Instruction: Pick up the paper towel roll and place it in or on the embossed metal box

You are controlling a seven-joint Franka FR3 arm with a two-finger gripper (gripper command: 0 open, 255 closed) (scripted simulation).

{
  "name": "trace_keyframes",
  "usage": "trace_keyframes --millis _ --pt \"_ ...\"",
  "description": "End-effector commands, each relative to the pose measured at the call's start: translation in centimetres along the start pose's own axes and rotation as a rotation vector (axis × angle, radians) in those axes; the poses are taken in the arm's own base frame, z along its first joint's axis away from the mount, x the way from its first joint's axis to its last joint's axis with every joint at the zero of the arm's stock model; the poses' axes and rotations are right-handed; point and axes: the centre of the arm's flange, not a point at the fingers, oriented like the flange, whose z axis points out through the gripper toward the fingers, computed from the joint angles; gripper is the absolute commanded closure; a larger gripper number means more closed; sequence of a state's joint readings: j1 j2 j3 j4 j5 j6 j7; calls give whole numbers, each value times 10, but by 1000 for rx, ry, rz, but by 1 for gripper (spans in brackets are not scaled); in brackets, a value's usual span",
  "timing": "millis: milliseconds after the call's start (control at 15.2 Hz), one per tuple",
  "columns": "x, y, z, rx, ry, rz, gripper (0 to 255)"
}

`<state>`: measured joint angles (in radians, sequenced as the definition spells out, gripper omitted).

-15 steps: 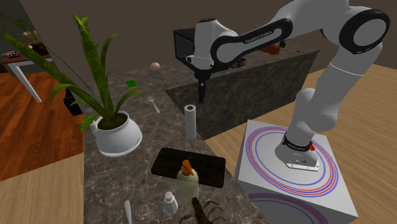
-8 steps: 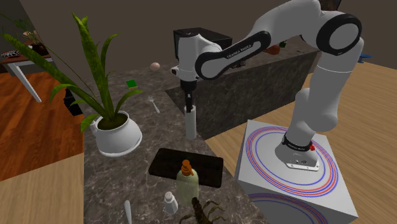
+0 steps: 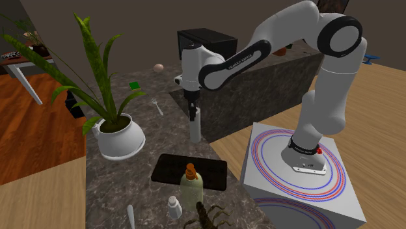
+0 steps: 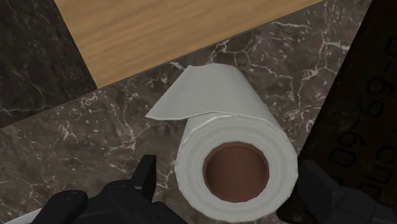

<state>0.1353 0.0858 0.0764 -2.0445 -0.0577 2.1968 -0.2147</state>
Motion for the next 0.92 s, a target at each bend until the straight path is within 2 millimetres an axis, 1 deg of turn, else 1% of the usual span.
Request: trace_keyframes --millis 0,330,396,858 --pt "0 0 2 0 1 0 0" --pt "0 0 1 0 1 0 0" --pt "0 0 1 0 1 0 255" --pt "0 -1 1 0 0 0 255"
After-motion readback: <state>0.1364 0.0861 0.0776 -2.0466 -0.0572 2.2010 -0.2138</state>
